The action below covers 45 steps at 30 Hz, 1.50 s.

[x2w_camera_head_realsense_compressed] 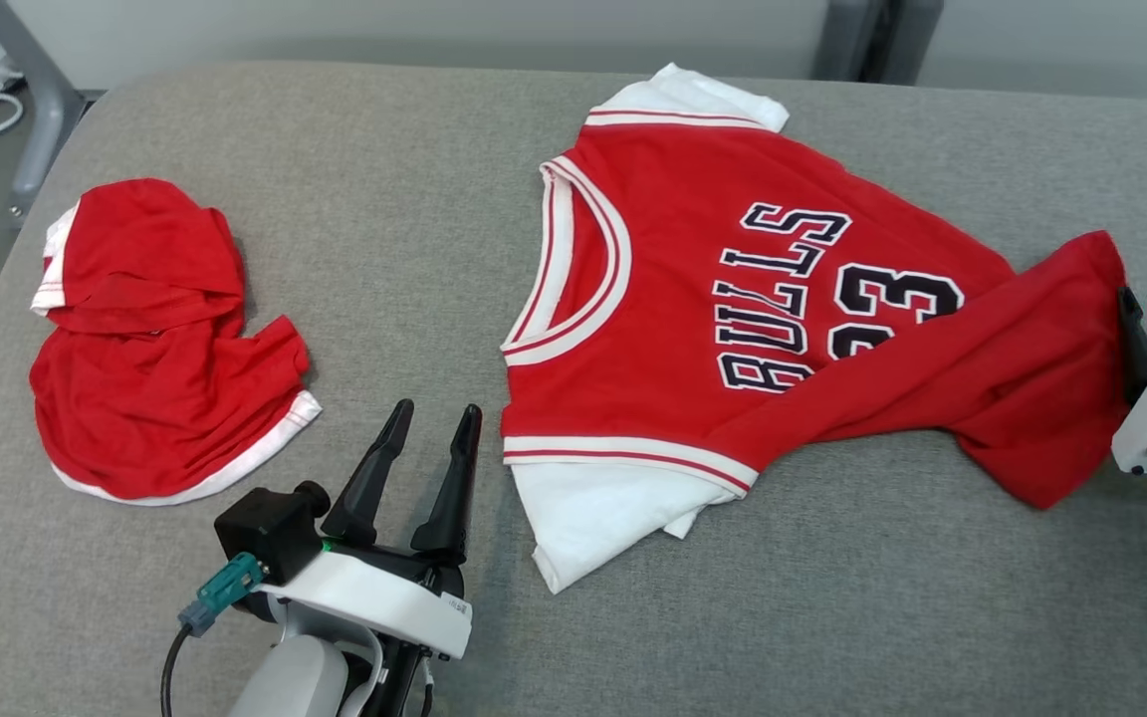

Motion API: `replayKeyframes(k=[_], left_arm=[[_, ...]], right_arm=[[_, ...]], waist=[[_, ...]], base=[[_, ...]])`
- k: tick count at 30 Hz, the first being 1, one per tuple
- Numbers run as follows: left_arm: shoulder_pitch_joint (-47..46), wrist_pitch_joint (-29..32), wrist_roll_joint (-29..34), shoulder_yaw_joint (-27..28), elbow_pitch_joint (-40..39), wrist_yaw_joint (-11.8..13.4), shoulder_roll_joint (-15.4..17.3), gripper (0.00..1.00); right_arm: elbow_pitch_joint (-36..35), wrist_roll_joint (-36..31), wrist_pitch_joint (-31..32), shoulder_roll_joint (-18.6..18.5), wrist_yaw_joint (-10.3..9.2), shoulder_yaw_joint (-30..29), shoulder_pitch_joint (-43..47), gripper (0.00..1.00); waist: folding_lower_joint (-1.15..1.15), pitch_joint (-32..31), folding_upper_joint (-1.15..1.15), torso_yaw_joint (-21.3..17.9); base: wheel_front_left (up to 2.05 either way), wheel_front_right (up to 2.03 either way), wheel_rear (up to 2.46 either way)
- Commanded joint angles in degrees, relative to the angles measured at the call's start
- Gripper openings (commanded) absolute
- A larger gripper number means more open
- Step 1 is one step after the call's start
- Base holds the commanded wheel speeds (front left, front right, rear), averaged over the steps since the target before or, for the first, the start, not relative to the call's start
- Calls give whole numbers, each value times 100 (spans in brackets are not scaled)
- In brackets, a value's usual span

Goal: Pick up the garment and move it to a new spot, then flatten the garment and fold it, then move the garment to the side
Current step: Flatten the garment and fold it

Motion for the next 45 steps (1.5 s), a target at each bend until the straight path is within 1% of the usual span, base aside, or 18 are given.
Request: replayKeyframes(k=[1, 3, 4, 5, 7, 12, 14, 17, 20, 24, 27, 30, 32, 35, 38, 41, 45], left_arm=[[34, -19, 21, 34, -10, 5, 20, 100], [78, -19, 30, 53, -18, 16, 21, 100], [78, -19, 30, 53, -18, 16, 21, 100], [113, -19, 51, 69, -21, 28, 22, 100], [137, -19, 69, 79, -18, 34, 21, 100], [265, -19, 116, 146, -12, 60, 22, 100], [304, -19, 128, 177, -13, 51, 22, 100], [344, -19, 153, 191, 39, 40, 23, 100], [334, -19, 188, 203, 133, 44, 22, 100], [313, -9, 200, 166, 381, 118, 22, 100], [263, 116, 152, 104, 607, 148, 21, 100], [240, 419, -51, -49, 768, 67, 21, 100], [222, 580, -93, -195, 805, 1, 62, 100], [230, 747, -71, -375, 824, -42, 207, 100], [258, 920, 36, -605, 814, -60, 342, 100], [323, 1137, 15, -727, 803, -68, 469, 100], [329, 1289, -29, -700, 822, 65, 494, 100]], right_arm=[[-115, 116, -157, 25, -2, -34, 185, 100], [-319, 230, -288, 70, -2, -43, 371, 100], [-319, 230, -288, 70, -2, -43, 371, 100], [-554, 297, -376, 51, -2, -111, 588, 100], [-807, 365, -440, 89, -2, -222, 871, 100], [-1583, 433, -499, 329, -2, -498, 1634, 100], [-1931, 446, -503, 502, -2, -595, 1919, 100], [-2348, 315, -504, 689, -2, -711, 2281, 100], [-2591, 136, -505, 816, -2, -720, 2483, 100], [-2779, 10, -505, 949, -2, -747, 2586, 100], [-2853, -63, -496, 1011, -2, -752, 2598, 100], [-2913, -104, -496, 1048, -2, -765, 2590, 100], [-2943, -135, -496, 1066, -2, -784, 2601, 100], [-2975, -163, -496, 1093, -2, -805, 2624, 100], [-2994, -190, -496, 1095, -2, -843, 2635, 100], [-2994, -202, -496, 1094, -2, -873, 2643, 100], [-2984, -248, -496, 1132, -2, -872, 2613, 100]], waist=[[0, -164, 0, -215], [0, -249, 0, -356], [0, -249, 0, -356], [0, -321, 0, -484], [0, -386, 0, -585], [0, -534, 0, -776], [0, -569, 0, -832], [0, -582, 0, -874], [0, -589, 0, -896], [0, -576, 0, -906], [0, -552, 0, -908], [0, -508, 0, -911], [0, -483, 0, -912], [0, -444, 0, -914], [0, -415, 0, -908], [0, -400, 0, -896], [0, -387, 0, -895]], base=[[0, 0, 0], [0, 0, 0], [0, 0, 0], [0, 0, 0], [0, 0, 0], [0, 0, 0], [0, 0, 0], [0, 0, 0], [0, 0, 0], [0, 0, 0], [0, 0, 0], [0, 0, 0], [0, 0, 0], [0, 0, 0], [0, 0, 0], [0, 0, 0], [0, 0, 0]])
